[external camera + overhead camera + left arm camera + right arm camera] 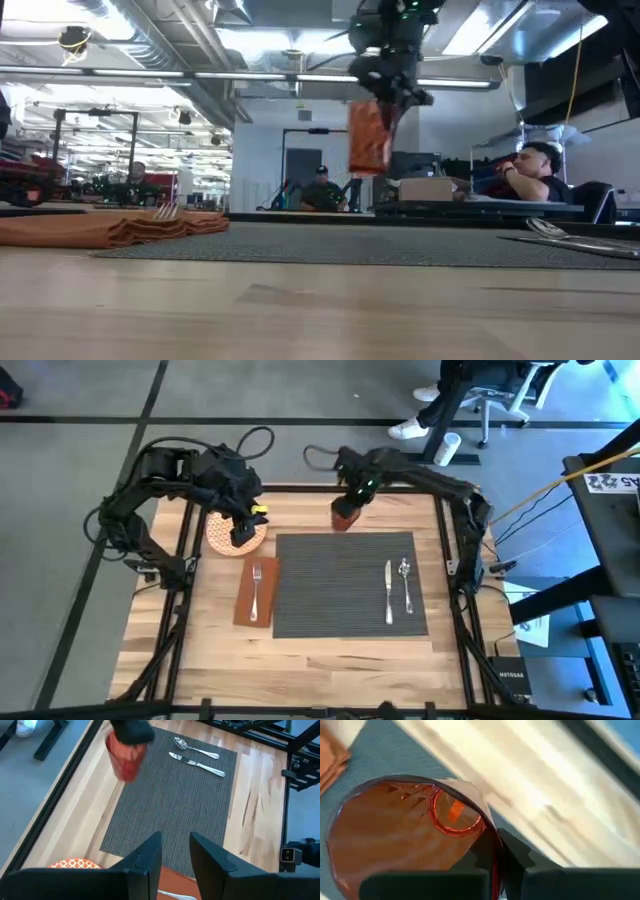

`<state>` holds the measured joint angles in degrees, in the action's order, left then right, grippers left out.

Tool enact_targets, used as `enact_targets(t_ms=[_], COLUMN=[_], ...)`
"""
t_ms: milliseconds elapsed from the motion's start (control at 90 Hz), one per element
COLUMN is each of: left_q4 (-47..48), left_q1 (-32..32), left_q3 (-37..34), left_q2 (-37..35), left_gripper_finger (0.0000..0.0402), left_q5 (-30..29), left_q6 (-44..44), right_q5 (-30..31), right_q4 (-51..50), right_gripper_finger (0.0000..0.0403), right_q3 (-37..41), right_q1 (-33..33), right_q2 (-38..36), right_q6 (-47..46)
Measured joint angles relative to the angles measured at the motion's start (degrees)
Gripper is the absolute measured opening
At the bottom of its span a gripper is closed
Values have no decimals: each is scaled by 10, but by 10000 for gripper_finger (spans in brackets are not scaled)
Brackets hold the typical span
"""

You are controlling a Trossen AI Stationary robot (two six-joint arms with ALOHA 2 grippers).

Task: Set table place
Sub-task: Move the orange glass to the top right of the table

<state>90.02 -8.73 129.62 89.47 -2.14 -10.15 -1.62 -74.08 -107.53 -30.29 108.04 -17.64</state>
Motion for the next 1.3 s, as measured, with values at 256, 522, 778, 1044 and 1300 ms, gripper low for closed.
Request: enact_targets(t_ms=[256,522,778,1044,1300], left_q4=[0,0,-3,-37,-53], left_q1=[11,17,25,25,25], left_q3=[0,0,0,0,0], left_q2=[0,0,0,0,4], left_gripper_finger=[82,82,82,82,82], left_q5=[0,0,-11,-26,-26], left_q6=[1,-15,-14,-3,-24], right_q5=[13,21,-5,10,6], right_q4=[-53,-52,22,97,149], right_gripper_finger=[0,0,0,0,0], right_q3=[0,71,260,405,445], right_q1=[-61,-89,-113,-169,-211], right_q2=[-39,-52,-159,-246,-248], right_q6=[31,54,40,12,10])
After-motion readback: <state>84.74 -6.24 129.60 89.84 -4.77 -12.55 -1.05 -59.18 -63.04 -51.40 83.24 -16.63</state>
